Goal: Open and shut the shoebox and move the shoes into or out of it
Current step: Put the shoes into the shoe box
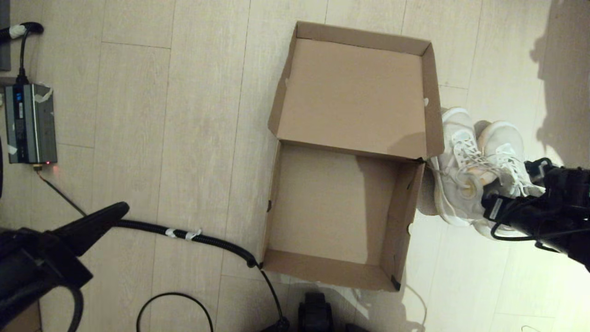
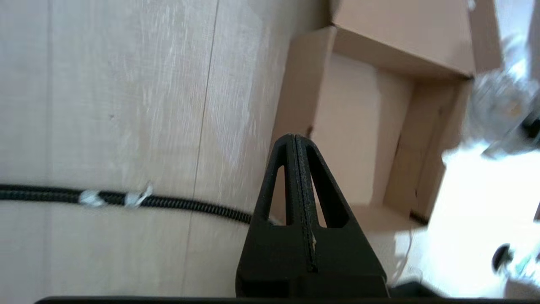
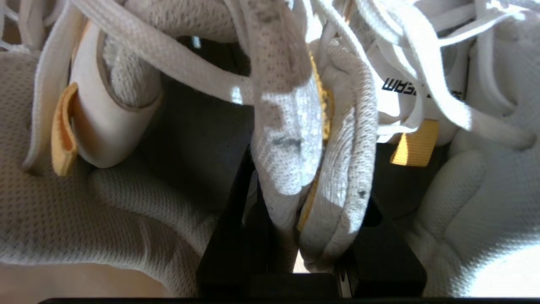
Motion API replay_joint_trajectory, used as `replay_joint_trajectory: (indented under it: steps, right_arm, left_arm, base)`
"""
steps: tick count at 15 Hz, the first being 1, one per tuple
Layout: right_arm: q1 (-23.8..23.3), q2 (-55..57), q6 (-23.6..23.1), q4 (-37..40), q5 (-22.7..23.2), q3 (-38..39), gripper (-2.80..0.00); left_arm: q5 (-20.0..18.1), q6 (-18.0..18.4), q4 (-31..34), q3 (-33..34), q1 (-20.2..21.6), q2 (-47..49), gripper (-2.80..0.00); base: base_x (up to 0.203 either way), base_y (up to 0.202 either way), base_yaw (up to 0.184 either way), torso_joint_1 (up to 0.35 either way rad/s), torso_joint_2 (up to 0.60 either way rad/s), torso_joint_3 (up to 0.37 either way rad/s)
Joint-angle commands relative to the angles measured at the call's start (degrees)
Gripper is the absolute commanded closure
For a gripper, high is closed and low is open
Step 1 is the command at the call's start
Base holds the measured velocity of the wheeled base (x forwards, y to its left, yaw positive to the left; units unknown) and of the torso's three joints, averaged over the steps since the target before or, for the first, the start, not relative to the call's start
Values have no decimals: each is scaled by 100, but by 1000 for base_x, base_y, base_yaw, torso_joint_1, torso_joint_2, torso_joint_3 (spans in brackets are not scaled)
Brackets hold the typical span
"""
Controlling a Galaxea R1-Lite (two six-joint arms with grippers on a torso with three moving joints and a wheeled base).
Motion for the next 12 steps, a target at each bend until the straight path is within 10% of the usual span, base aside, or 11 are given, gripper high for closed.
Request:
replay_joint_trajectory:
  steps: [1, 5, 8, 12]
  right_arm:
    - [-28, -1187, 9, 488, -1, 102, 0]
    - [-92, -3314, 21, 3480, 11, -426, 0]
    - [-100, -4017, 20, 4939, 40, -1351, 0]
    - [-12, -4265, -9, 5735, 1942, -1935, 0]
  left_arm:
    - [11, 121, 852, -104, 0, -1203, 0]
    - [16, 264, 3391, -501, 0, -2530, 0]
    - [29, 226, 3581, -701, 8, -2454, 0]
    - [26, 224, 3414, -801, 2, -1633, 0]
  base:
    - [0, 0, 0, 0, 0, 0]
    - [0, 0, 0, 0, 0, 0]
    - [0, 0, 0, 0, 0, 0]
    - [0, 0, 0, 0, 0, 0]
